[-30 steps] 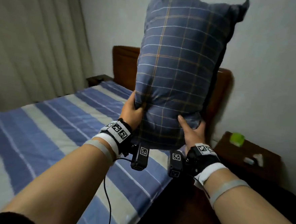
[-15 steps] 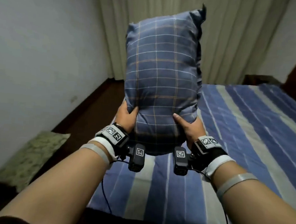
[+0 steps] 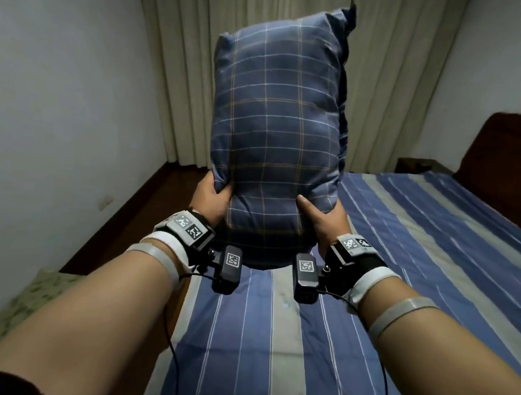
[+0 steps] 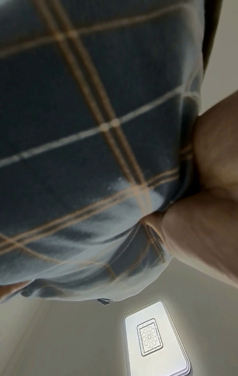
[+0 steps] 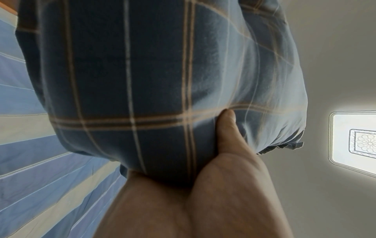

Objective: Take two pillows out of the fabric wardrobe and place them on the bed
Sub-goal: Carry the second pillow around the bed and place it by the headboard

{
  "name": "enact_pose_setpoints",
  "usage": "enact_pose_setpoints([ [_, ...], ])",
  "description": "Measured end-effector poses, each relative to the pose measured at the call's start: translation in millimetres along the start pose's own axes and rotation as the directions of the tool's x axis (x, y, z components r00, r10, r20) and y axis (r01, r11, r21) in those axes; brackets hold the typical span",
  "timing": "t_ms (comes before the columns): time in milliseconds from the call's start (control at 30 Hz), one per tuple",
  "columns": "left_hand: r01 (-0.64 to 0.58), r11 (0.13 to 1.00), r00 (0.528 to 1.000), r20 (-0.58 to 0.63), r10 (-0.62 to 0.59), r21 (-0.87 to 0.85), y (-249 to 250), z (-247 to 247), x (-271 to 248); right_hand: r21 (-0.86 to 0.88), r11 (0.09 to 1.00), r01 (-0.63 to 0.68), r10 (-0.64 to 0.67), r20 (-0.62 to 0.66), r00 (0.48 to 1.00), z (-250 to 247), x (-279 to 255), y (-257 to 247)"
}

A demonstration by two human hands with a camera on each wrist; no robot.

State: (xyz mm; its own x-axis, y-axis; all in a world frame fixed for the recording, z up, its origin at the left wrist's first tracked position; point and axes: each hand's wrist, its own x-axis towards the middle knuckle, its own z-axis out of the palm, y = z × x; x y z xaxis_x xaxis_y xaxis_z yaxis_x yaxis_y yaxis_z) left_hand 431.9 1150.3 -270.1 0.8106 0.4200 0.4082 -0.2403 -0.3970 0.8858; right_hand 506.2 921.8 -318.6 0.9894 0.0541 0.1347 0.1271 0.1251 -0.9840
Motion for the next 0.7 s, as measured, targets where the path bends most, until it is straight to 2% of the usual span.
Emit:
enact_pose_setpoints([
  [200,-0.009,0.996,0.990,0.138,0.022,-0.092,-16,-9,52,-0.058,0.998,-0.009,0.000,-0.153,0.988,27,11,-8],
  [300,-0.005,0.991,0.982,0.187,0.030,-0.132,-31,-7,81,-0.129,0.992,-0.006,-0.016,-0.171,0.985,40,26,-12],
  [466,-0.006,0.992,0.986,0.165,0.027,-0.129,-64,-27,139,-0.128,0.991,0.024,-0.040,-0.123,0.992,88,78,3],
  [700,0.014,0.994,0.987,0.158,0.004,-0.110,-124,-79,226,-0.196,0.978,-0.074,0.043,-0.155,0.987,176,171,58],
])
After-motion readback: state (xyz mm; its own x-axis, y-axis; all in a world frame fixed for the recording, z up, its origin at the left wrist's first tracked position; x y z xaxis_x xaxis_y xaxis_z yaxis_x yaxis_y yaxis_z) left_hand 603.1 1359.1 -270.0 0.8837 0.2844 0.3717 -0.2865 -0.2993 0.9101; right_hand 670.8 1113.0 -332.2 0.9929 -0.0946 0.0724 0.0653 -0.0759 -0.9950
